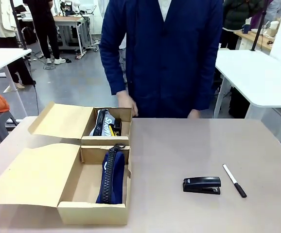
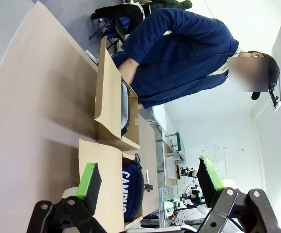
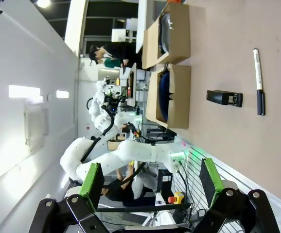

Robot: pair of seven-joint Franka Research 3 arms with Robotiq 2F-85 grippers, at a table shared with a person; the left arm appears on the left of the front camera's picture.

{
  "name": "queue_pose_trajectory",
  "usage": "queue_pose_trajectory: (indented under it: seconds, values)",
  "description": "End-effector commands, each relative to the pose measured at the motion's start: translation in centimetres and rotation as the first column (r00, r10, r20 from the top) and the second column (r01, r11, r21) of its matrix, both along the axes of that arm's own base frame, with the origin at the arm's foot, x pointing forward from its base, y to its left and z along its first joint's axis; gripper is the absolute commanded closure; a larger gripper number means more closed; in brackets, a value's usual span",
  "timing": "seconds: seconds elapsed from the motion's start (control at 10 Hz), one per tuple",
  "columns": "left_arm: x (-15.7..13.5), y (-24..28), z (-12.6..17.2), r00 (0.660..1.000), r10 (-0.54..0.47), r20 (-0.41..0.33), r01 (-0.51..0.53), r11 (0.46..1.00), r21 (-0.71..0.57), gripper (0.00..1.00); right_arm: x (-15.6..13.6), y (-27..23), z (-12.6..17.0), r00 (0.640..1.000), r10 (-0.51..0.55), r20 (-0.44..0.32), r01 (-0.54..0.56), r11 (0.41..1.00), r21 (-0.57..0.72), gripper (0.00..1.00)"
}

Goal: Place items inside the box.
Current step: Pick up a Pencil pouch or Stapler and place it inside the Mailer Box closest to the robot.

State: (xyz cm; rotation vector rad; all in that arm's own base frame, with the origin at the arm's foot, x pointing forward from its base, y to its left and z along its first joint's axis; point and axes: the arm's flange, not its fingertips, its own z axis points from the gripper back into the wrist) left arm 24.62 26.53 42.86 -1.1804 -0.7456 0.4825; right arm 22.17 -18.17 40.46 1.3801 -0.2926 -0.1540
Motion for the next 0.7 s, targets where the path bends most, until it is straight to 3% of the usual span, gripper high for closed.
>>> queue_pose_trajectory:
  seconds: [0.0,0.1,0.2,0.3,0.4,0.5,0.6]
  values:
    - [0.1,0.0,0.1,1.0,0.002,0.029,-0.002,1.0,-0.003,0.0,1.9,2.2,0.5,0.993,0.117,0.032,-0.11,0.981,-0.161,0.0]
    - [0.1,0.0,0.1,1.0,0.002,0.029,-0.002,1.0,-0.003,0.0,5.2,5.6,2.4,0.978,0.209,-0.019,-0.202,0.908,-0.368,0.0]
    - [0.1,0.0,0.1,1.0,0.002,0.029,-0.002,1.0,-0.003,0.0,8.5,9.9,4.5,0.942,0.336,0.004,-0.285,0.806,-0.519,0.0]
    - [0.1,0.0,0.1,1.0,0.002,0.029,-0.002,1.0,-0.003,0.0,11.8,15.1,5.5,0.875,0.484,-0.014,-0.367,0.644,-0.671,0.0]
    - [0.1,0.0,0.1,1.0,0.002,0.029,-0.002,1.0,-0.003,0.0,14.0,19.0,5.0,0.836,0.544,-0.08,-0.394,0.492,-0.776,0.0]
    - [0.1,0.0,0.1,1.0,0.002,0.029,-0.002,1.0,-0.003,0.0,15.4,22.8,4.2,0.832,0.542,-0.122,-0.392,0.416,-0.821,0.0]
    - [0.1,0.0,0.1,1.0,0.002,0.029,-0.002,1.0,-0.003,0.0,15.5,26.9,4.0,0.787,0.61,-0.094,-0.394,0.38,-0.837,0.0]
